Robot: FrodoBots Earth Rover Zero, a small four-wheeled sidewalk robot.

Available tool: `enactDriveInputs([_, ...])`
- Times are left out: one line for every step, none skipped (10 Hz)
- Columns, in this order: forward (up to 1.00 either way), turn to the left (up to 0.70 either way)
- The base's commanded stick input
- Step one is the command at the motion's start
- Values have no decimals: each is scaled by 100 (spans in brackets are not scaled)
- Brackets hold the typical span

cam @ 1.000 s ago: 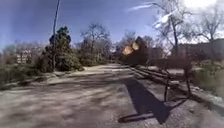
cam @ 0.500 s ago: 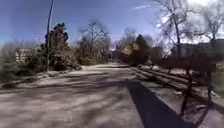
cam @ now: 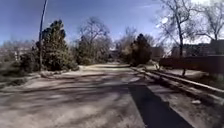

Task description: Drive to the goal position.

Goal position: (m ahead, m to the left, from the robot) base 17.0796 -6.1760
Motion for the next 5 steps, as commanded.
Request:
enactDriveInputs([100,0])
enactDriveInputs([100,0])
enactDriveInputs([100,0])
enactDriveInputs([100,0])
enactDriveInputs([100,0])
